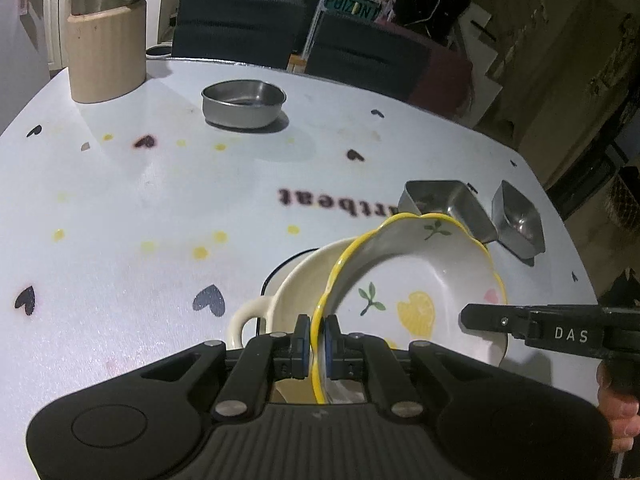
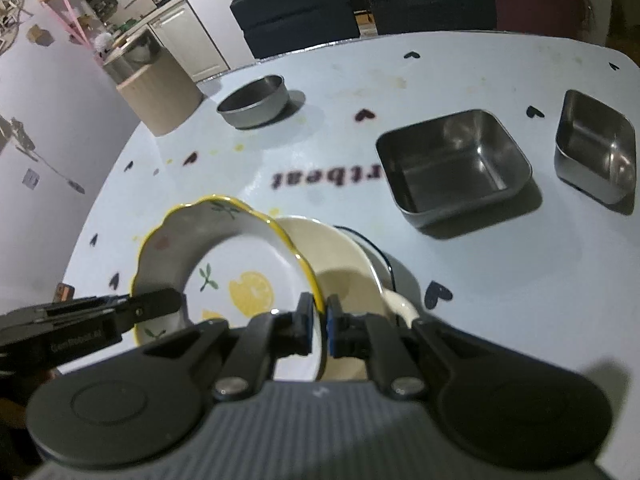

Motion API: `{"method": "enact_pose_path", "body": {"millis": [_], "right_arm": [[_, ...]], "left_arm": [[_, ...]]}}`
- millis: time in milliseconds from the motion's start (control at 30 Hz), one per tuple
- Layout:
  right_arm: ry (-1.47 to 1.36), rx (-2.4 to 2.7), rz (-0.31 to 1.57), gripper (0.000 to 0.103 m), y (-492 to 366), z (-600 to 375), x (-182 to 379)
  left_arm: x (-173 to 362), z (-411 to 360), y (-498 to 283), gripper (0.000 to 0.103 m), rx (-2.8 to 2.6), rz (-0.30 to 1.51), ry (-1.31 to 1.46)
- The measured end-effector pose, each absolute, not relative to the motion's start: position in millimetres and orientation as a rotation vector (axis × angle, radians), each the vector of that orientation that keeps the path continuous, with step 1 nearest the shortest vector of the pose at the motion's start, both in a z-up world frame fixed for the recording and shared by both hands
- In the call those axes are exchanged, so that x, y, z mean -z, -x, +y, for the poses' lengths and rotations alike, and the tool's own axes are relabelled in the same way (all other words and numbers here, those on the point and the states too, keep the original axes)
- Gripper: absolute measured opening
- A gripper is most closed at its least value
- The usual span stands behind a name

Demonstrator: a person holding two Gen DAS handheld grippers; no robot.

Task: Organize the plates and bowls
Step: 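Lower the lemon-print bowl into the cream bowl with both grippers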

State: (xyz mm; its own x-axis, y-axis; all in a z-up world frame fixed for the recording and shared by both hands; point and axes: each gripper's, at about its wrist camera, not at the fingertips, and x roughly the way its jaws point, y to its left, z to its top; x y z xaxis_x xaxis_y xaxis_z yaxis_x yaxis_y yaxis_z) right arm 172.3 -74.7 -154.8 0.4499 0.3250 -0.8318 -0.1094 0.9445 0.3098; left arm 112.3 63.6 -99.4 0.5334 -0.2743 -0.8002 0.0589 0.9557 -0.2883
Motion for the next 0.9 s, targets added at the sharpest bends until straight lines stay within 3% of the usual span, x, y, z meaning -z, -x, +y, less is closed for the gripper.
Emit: {"method": "enact_pose_path", "body": {"millis": [900], "right_arm": [[-0.127, -0.280, 1.104, 0.011, -177.0, -72.1, 173.2]], "left_arm": [[116.1, 47.5, -116.0, 0.008, 0.206, 1.059, 0.167]]}}
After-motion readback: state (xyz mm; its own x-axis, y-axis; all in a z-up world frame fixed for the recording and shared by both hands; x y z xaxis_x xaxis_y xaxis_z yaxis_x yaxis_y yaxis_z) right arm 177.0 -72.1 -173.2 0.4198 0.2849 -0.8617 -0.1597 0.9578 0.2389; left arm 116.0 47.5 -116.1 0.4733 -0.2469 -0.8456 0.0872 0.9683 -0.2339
